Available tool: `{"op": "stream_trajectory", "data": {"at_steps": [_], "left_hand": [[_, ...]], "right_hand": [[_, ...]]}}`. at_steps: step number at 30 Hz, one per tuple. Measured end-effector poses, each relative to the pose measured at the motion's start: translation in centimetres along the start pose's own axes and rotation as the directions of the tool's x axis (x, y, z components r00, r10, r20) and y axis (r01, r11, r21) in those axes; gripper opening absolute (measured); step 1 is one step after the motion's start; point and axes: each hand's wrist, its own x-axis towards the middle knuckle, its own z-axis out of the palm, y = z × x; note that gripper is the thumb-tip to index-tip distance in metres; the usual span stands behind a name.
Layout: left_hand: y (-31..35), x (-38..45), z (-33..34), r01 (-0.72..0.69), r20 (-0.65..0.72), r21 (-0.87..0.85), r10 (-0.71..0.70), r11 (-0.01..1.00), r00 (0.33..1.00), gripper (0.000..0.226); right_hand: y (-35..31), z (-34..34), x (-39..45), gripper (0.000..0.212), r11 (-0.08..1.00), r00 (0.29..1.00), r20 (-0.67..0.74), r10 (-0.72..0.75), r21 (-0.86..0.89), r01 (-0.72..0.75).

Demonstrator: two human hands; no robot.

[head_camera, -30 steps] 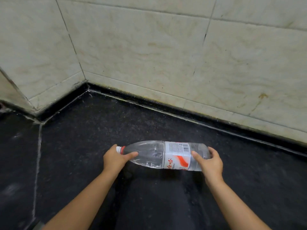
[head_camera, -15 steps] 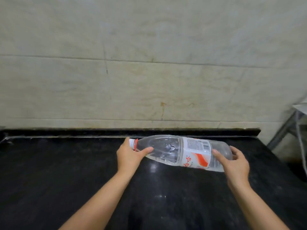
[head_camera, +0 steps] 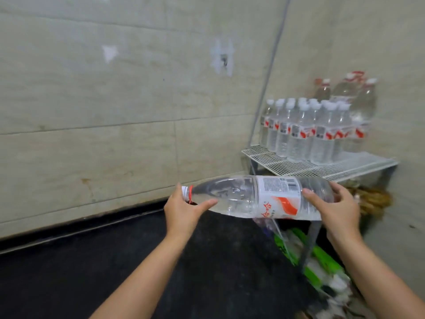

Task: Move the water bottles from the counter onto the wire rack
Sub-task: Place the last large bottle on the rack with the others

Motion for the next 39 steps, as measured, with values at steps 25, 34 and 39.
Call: {"op": "stream_trajectory", "data": {"at_steps": [25,34,39], "left_hand": [[16.0,12.1,38.5,-0.563,-0.047,0.02,0.563,0.826,0.825,0.092],[18.8,12.5,49.8,-0.736,0.004,0.373,0.793,0.564,0.61,0.078],[21.7,12.1,54.8,-0.69,0.047,0.524,0.792,0.499,0.608,0.079]], "right_hand": [[9.5,-11.6,37.2,0.051,0.977,0.992,-0.047,0.116,0.187,-0.106],[16.9,-14.0,48.8,0.02,0.982,0.962,0.232,0.146,0.086,-0.17],[18.9,-16.0,54.3,0.033,0.989,0.9,0.411,0.144,-0.048,-0.137]]}}
